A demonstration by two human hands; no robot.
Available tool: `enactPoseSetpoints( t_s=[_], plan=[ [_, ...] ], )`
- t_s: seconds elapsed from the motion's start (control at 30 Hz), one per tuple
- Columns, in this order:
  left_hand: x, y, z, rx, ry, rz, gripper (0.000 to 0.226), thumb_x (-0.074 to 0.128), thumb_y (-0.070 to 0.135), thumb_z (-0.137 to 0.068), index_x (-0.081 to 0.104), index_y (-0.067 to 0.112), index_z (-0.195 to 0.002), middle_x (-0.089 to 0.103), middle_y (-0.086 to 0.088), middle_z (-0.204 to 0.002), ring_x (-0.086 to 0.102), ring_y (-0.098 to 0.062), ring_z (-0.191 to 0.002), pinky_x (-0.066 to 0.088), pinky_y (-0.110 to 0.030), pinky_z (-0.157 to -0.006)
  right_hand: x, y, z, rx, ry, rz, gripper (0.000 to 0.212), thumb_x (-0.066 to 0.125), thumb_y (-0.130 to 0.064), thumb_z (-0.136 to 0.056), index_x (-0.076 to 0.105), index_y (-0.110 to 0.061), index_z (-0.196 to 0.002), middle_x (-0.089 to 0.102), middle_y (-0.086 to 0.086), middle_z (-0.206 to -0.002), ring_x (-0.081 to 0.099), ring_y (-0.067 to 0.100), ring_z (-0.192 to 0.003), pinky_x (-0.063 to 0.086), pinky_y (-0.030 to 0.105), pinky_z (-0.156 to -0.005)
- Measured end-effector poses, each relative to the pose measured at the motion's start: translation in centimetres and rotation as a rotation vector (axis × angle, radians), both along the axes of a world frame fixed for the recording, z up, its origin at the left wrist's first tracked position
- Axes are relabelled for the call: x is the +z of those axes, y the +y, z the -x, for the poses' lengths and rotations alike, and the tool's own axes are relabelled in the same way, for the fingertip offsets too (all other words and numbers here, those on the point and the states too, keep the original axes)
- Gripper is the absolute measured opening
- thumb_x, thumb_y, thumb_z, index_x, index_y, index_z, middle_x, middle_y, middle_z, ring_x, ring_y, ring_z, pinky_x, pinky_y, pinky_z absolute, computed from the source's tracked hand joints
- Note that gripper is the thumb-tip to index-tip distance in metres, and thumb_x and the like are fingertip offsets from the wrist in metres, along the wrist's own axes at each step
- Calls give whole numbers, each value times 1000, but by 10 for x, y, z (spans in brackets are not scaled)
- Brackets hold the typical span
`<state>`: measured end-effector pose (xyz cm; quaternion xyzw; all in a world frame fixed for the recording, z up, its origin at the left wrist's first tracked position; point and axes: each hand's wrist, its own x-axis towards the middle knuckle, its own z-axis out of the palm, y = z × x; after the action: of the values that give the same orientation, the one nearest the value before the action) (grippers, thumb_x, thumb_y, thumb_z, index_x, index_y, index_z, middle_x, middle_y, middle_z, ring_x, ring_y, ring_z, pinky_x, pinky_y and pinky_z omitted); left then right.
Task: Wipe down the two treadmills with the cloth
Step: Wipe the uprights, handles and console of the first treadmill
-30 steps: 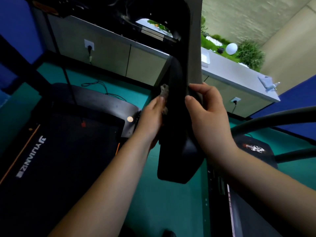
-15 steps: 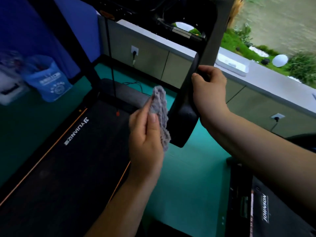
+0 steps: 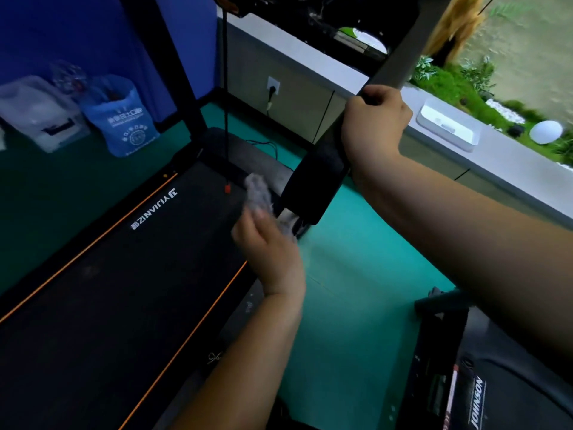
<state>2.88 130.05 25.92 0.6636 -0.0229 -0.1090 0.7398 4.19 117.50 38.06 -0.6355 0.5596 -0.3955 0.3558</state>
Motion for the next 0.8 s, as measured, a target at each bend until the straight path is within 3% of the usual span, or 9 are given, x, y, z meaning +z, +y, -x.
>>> enactPoseSetpoints(
  t_s=[0.07, 0.17, 0.33, 0.4, 0.47, 0.57, 0.63, 0.7, 0.8],
  plan=[
    [16, 13, 16, 100, -27, 60, 45, 36, 27, -99, 49, 7, -137, 45, -10, -130, 50, -9, -117, 37, -16, -101, 0, 0, 1, -2, -1, 4, 27, 48, -21, -88, 57, -23, -113, 37, 0, -133, 48, 22, -116, 40, 30, -100],
    [41, 2, 31, 134, -314, 46, 44, 42, 18, -97, 46, -1, -136, 41, -18, -131, 38, 2, -118, 28, -11, -103, 0, -1, 2, 14, 18, 1, 27, 47, -21, -89, 55, -23, -115, 36, 0, -134, 46, 21, -118, 34, 22, -90],
    [23, -33, 15, 157, -433, -12, 41, 40, 19, -96, 54, 2, -132, 39, -17, -128, 43, -16, -114, 35, -25, -103, 1, 0, 2, 9, 19, 15, 24, 48, -22, -88, 54, -25, -111, 36, 0, -132, 48, 22, -116, 39, 28, -97],
    [6, -25, 7, 154, -221, 17, 41, 37, 20, -97, 53, 11, -134, 43, -7, -131, 45, -12, -119, 36, -28, -106, 1, -2, 2, 12, 27, 18, 24, 47, -22, -88, 54, -24, -111, 36, 0, -131, 48, 23, -116, 40, 29, -98],
    [-5, -8, 3, 44, 309, 149, 40, 34, 22, -101, 52, 20, -136, 54, -3, -134, 52, -10, -119, 39, -31, -106, 0, -3, 3, 18, 44, 20, 26, 47, -22, -88, 54, -23, -113, 36, 1, -131, 48, 23, -116, 40, 28, -98],
    [5, 4, 1, -166, 870, 212, 33, 35, 31, -103, 60, 13, -113, 66, -10, -107, 63, -22, -95, 47, -36, -91, -1, -5, 2, 12, 53, 35, 25, 47, -22, -88, 54, -24, -112, 36, 1, -131, 48, 22, -116, 39, 28, -98],
    [23, -2, 1, -352, 1019, 376, 40, 31, 38, -101, 61, 12, -96, 66, -7, -81, 61, -20, -74, 52, -32, -77, -1, -6, 1, -1, 48, 26, 23, 47, -22, -87, 53, -25, -110, 36, 1, -130, 49, 23, -115, 41, 32, -101],
    [40, -8, -3, -440, 1114, 537, 41, 34, 36, -96, 60, 11, -115, 64, -7, -92, 58, -18, -73, 48, -20, -56, -1, -6, 0, -4, 54, 24, 24, 47, -23, -87, 53, -24, -111, 36, 1, -130, 48, 23, -115, 42, 34, -101],
    [49, 0, -5, -423, 1097, 459, 30, 35, 27, -100, 62, 14, -101, 60, -3, -87, 57, -16, -70, 45, -22, -56, -3, -5, 2, 2, 65, 40, 26, 47, -23, -87, 54, -23, -113, 36, 2, -129, 47, 22, -115, 40, 32, -102]
  ],
)
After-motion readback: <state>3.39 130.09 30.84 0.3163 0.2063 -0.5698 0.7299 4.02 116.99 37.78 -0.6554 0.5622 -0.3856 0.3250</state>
